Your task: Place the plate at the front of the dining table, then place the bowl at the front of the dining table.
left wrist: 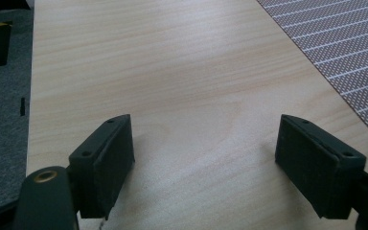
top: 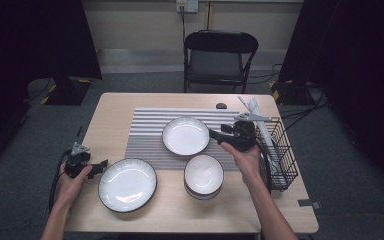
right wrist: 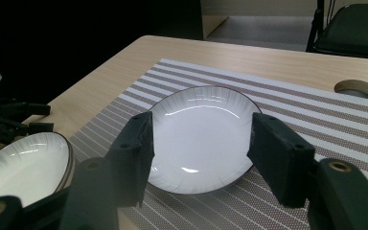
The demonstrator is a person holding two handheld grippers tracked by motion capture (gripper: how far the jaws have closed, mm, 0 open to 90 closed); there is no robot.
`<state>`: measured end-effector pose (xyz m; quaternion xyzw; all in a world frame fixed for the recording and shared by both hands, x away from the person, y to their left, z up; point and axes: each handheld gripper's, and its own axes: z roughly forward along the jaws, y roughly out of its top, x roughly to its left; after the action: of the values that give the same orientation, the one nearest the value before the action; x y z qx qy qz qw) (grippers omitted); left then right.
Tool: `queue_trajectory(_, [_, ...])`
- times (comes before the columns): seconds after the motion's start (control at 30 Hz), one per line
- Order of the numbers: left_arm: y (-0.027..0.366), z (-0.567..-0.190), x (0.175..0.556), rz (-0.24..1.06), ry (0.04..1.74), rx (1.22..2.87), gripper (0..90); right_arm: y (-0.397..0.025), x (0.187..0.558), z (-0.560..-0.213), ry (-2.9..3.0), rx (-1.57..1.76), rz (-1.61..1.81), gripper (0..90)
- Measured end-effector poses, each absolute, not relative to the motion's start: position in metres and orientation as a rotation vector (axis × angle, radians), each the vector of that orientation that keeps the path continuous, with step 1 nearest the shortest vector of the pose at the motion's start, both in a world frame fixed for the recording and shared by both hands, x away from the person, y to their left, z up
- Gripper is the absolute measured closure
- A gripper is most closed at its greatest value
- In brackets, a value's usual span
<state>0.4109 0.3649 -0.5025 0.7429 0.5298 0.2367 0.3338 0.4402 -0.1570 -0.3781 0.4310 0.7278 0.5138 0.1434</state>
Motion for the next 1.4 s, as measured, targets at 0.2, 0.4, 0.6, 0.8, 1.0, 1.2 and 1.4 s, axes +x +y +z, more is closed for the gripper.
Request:
queue_trajectory(0.2, [0.364, -0.503, 0.411, 0.614, 1.388, 1.934, 20.3, -0.164, 0.436, -0.374, 2.024, 1.282, 1.471, 48.0])
queue_trajectory(0.4, [0.364, -0.503, 0.411, 0.613, 1.387, 1.934, 19.9, -0.174, 0.432, -0.372, 2.021, 1.344, 1.455, 48.7])
queue_trajectory(0.6, [0.364, -0.503, 0.411, 0.612, 1.389, 1.934, 19.6, -0.178, 0.430, -0.374, 2.052, 1.404, 1.415, 42.3])
queue_trajectory(0.8, [0.364, -0.503, 0.411, 0.612, 1.389, 1.934, 19.6, -0.184, 0.424, -0.368, 2.050, 1.410, 1.450, 39.6])
queue_trajectory(1.0, [0.364, -0.503, 0.411, 0.612, 1.388, 1.934, 19.6, -0.195, 0.418, -0.359, 2.030, 1.419, 1.483, 33.5])
queue_trajectory(1.2, [0.364, -0.503, 0.411, 0.611, 1.386, 1.934, 19.6, -0.203, 0.416, -0.362, 2.019, 1.455, 1.467, 31.0])
queue_trajectory(1.4, [0.364, -0.503, 0.411, 0.610, 1.386, 1.934, 19.6, -0.197, 0.408, -0.368, 2.109, 1.390, 1.490, 46.7])
